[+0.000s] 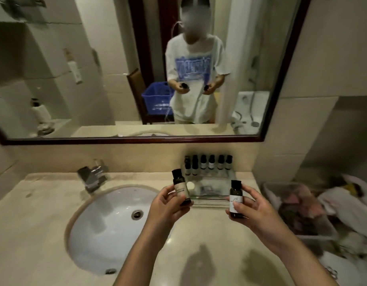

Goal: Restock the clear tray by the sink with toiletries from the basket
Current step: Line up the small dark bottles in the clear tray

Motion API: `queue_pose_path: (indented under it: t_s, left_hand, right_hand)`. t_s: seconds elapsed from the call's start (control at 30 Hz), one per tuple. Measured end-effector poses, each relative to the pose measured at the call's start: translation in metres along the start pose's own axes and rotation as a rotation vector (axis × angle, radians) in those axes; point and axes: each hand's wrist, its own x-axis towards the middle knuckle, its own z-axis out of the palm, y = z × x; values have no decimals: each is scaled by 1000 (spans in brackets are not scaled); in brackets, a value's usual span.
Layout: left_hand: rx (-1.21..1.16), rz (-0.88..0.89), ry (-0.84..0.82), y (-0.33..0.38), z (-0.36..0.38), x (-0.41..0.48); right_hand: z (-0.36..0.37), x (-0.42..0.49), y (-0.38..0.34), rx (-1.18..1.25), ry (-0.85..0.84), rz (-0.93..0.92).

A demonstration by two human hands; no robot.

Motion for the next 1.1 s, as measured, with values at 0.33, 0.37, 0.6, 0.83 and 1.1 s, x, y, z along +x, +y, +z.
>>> queue_pose_path:
  t_s: [0.33,0.37,0.6,0.83,1.1]
  left_hand:
    - [180,-217,-104,-25,-13,161]
    - [202,-236,-113,-32,-17,172]
    - [190,-338,-68,-73,-32,218]
    - [198,-280,-40,-105,-22,254]
    - [313,-85,122,-136,-3,269]
  right_hand:
    - [-21,124,15,32,270,118]
    - [-20,137,21,19,288,135]
    - [-16,207,57,-190,315,169]
    - [-25,283,83,-320,266,93]
    - [-38,321,121,-460,270,-48]
